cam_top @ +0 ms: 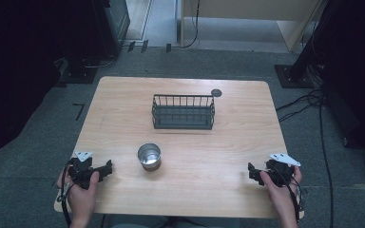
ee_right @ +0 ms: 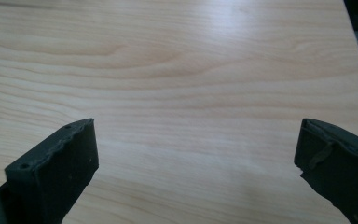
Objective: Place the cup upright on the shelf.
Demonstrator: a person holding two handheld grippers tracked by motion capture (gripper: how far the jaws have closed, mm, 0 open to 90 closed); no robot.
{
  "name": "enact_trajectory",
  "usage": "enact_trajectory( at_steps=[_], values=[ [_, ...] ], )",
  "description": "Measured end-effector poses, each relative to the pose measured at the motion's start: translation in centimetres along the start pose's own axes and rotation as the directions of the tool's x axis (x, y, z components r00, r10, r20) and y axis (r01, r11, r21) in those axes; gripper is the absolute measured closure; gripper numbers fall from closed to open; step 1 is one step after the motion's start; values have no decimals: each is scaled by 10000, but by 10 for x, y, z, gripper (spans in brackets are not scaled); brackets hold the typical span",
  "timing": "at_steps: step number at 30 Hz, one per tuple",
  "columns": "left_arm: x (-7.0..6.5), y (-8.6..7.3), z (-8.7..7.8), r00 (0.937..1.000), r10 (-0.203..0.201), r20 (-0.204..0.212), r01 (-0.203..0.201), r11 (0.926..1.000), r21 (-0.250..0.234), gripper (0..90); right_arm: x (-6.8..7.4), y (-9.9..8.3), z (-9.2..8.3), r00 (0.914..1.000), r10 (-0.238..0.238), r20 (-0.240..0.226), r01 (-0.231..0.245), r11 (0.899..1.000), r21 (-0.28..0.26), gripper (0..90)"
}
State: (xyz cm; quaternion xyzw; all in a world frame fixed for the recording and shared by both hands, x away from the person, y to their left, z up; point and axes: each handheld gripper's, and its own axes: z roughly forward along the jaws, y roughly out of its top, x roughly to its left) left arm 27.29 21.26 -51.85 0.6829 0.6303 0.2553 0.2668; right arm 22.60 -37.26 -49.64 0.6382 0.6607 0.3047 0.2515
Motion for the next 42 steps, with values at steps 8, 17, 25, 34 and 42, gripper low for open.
enact_trajectory(
  at_steps=[8,17,25,34,42],
  values=[
    [0,0,0,10000,13,31,-13,10000,-5,0,39,24,8,9974,-413,-598,400,9989,-232,0],
    [0,0,0,10000,8,46,-8,10000,-13,0,81,37,16,9854,-1058,-1337,1024,9942,-317,0],
    [0,0,0,10000,12,49,-12,10000,-13,0,105,43,22,9746,-1243,-1862,1210,9922,-288,0],
    [-1,0,0,10000,9,47,-9,10000,-13,0,135,47,23,9558,-1665,-2424,1604,9860,-448,0],
    [-1,0,0,10000,9,48,-9,10000,-14,0,158,48,24,9371,-2049,-2825,1937,9787,-674,0]
  ],
)
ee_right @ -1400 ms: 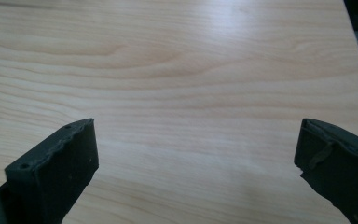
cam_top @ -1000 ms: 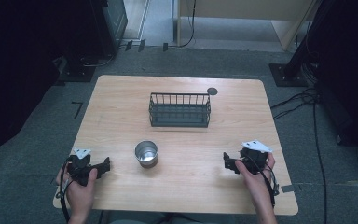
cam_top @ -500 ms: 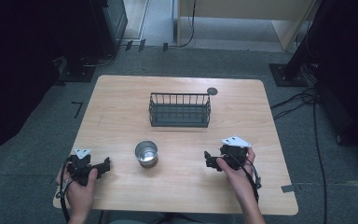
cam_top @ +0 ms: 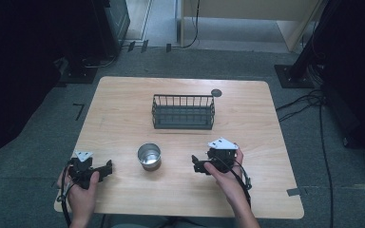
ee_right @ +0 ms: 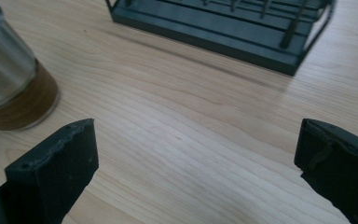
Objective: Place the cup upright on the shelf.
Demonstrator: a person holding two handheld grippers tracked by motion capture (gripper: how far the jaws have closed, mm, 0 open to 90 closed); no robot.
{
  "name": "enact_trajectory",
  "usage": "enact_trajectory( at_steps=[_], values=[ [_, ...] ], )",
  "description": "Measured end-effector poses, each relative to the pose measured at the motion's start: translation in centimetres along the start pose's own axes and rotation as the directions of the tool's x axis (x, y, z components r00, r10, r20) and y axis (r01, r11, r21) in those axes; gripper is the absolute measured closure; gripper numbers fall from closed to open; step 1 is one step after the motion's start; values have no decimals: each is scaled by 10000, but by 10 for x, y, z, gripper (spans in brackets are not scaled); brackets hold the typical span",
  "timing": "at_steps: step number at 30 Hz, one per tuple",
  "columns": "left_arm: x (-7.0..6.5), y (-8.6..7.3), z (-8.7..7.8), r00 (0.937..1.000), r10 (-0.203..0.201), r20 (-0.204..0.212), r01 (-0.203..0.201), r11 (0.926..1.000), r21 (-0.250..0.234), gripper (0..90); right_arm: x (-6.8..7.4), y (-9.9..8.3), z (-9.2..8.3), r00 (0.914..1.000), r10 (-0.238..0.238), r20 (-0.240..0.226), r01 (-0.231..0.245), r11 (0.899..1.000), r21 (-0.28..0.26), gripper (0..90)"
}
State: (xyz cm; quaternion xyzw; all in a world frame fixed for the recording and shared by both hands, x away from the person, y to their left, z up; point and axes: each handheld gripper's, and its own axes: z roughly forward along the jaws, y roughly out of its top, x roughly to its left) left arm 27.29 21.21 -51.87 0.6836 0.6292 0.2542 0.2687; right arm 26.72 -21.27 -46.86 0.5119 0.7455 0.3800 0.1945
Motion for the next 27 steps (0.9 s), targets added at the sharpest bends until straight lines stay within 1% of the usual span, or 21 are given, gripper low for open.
enact_trajectory(
  at_steps=[1,5,12,14,15,17,20,24,25,26,27],
  values=[
    [0,0,0,10000,-1,1,1,10000,-1,0,6,2,2,9999,-65,-124,65,10000,-6,0],
    [0,0,0,10000,1,0,-1,10000,1,0,17,5,5,9992,-129,-376,127,9999,-63,0],
    [0,0,0,10000,4,2,-4,10000,2,0,34,10,13,9956,-271,-899,267,9996,-57,0],
    [0,0,0,10000,0,1,0,10000,0,0,36,10,14,9951,-310,-936,306,9995,-58,0],
    [0,0,0,10000,1,1,-1,10000,1,0,42,11,17,9937,-375,-1058,372,9993,-47,0],
    [0,0,0,10000,7,7,-7,10000,1,0,47,12,19,9917,-410,-1222,411,9992,-21,0],
    [0,0,0,10000,39,30,-39,10000,15,0,54,13,22,9896,-486,-1350,488,9988,-15,0],
    [0,0,0,10000,41,43,-41,10000,18,0,62,15,26,9861,-458,-1599,459,9989,-31,0],
    [0,0,0,10000,41,43,-41,10000,18,0,62,15,26,9861,-458,-1599,459,9989,-31,0],
    [0,0,0,10000,49,44,-49,10000,21,0,67,15,28,9827,-540,-1774,541,9985,-41,0],
    [0,0,0,10000,49,44,-49,10000,21,0,67,15,28,9827,-540,-1774,541,9985,-41,0]
  ],
)
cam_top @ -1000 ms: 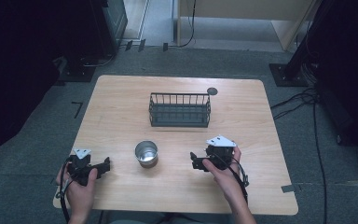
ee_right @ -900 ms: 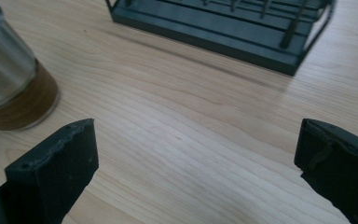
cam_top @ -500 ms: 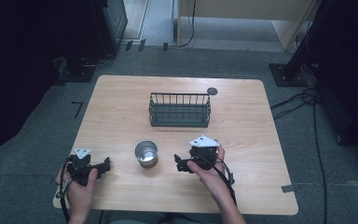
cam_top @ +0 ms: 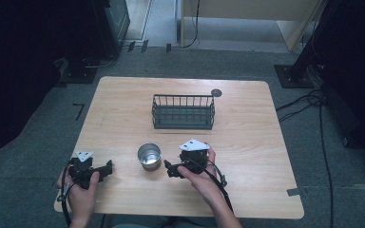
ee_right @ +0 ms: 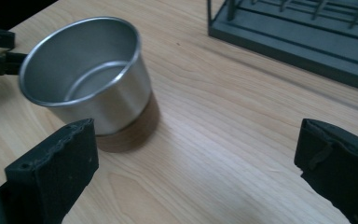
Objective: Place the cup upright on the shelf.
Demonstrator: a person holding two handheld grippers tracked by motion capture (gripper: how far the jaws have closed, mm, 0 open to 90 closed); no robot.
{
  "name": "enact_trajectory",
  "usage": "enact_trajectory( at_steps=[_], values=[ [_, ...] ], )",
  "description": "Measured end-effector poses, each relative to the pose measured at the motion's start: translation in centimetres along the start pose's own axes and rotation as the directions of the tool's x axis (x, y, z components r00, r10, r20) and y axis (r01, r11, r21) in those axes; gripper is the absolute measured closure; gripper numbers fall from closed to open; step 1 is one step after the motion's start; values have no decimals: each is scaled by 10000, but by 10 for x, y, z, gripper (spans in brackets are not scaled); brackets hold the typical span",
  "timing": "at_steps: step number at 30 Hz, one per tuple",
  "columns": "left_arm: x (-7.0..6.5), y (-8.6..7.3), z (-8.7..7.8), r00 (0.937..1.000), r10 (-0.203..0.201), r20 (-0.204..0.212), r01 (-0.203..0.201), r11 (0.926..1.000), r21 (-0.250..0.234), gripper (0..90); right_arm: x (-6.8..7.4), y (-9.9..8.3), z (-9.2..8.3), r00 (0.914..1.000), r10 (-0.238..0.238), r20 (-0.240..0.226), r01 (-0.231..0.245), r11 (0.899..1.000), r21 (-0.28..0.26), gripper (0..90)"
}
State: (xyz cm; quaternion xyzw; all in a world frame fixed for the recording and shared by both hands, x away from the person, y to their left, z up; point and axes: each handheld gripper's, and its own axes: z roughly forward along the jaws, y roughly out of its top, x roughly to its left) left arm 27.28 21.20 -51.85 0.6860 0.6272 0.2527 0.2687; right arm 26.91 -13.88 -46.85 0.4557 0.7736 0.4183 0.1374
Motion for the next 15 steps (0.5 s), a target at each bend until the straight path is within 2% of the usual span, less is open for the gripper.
enact_trajectory(
  at_steps=[8,15],
  values=[
    [0,0,0,10000,3,4,-3,10000,1,0,17,3,10,9978,-136,-644,133,9999,-42,0],
    [0,0,0,10000,51,38,-51,10000,3,0,29,6,21,9967,-253,-774,251,9997,-37,0]
  ],
)
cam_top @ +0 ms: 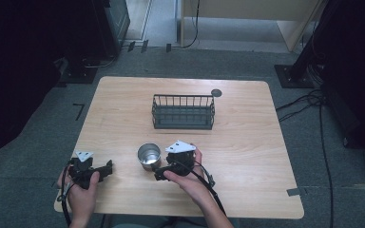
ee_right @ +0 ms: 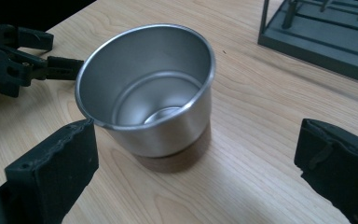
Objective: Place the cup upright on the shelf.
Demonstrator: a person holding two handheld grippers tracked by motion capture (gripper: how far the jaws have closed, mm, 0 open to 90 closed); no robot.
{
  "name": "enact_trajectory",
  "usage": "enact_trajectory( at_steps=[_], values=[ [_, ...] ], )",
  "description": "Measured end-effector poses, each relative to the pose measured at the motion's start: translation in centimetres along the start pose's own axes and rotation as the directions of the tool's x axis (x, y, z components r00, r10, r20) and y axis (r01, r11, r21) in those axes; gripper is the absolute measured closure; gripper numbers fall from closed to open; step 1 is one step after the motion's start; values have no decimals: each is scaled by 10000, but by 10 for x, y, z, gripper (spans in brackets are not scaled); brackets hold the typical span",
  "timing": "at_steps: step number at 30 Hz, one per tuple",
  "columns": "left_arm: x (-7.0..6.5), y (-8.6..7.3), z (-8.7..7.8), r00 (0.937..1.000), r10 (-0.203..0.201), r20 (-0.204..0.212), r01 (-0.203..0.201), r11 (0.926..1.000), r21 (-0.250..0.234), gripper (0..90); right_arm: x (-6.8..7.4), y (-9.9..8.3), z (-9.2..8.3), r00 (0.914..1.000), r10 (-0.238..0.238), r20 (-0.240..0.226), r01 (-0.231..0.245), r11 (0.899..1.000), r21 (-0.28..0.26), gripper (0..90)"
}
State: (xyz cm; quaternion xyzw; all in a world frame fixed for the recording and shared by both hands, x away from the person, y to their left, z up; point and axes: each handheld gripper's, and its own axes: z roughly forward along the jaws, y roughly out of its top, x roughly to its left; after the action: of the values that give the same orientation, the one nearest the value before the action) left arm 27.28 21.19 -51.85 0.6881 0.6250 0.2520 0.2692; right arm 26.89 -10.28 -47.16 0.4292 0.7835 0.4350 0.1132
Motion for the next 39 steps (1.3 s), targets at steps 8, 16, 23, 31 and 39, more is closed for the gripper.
enact_trajectory(
  at_steps=[8,16,23,31,39],
  values=[
    [0,0,0,10000,12,14,-12,10000,-5,0,14,4,17,9998,-204,-63,205,9998,78,0],
    [0,0,0,10000,37,26,-37,10000,3,0,22,7,36,9997,-250,-22,251,9995,187,0],
    [0,0,0,10000,52,34,-52,10000,1,0,25,8,49,9995,-211,233,206,9995,226,8],
    [0,0,0,10000,81,58,-81,10000,0,0,30,6,55,9965,-428,721,422,9991,89,164],
    [0,0,0,9999,98,61,-98,10000,-9,0,27,7,51,9922,-363,1193,372,9993,-54,174]
  ],
)
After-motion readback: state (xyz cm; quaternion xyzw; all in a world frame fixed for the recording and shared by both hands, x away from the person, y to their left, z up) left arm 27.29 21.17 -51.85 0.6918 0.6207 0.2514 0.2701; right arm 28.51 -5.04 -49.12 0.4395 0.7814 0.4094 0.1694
